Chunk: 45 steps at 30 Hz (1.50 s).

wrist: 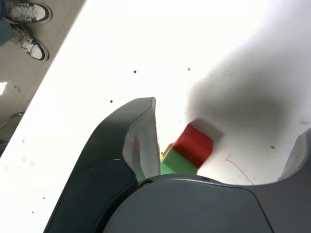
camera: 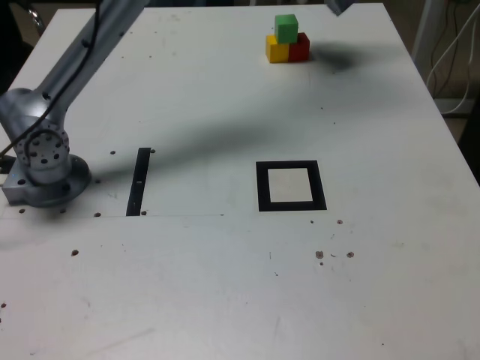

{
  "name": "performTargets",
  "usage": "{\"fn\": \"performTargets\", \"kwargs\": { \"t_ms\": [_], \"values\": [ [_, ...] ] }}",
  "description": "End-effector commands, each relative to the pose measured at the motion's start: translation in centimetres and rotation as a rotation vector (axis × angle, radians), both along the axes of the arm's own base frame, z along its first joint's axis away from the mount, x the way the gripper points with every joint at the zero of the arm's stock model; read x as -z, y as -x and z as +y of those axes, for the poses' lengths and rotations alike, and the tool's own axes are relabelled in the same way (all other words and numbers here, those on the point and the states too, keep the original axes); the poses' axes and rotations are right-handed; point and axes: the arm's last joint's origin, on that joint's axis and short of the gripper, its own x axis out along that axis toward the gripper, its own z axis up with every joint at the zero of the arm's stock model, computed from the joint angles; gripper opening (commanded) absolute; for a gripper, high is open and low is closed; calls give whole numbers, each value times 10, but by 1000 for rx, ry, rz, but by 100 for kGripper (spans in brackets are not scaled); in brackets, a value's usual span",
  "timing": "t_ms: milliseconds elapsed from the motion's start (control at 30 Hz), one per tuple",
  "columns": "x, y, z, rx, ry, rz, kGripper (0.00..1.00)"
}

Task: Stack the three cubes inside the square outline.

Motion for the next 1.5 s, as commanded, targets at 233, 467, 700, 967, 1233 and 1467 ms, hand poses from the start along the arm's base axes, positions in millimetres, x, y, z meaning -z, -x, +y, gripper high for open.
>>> {"fn": "performTargets", "kwargs": {
  "t_ms": [233,467,700,967,1233,1467],
  "values": [
    [5,-8,4,7,-14,-47,97],
    [10,-3,-1,-1,34,-16,98],
    [17,6,-4,-32,75,57,99],
    [21,10,-3,-8,70,119,93],
    [31,15,-4,21,86,205,91],
    [41,13,-2,30,95,222,88]
  ]
}}
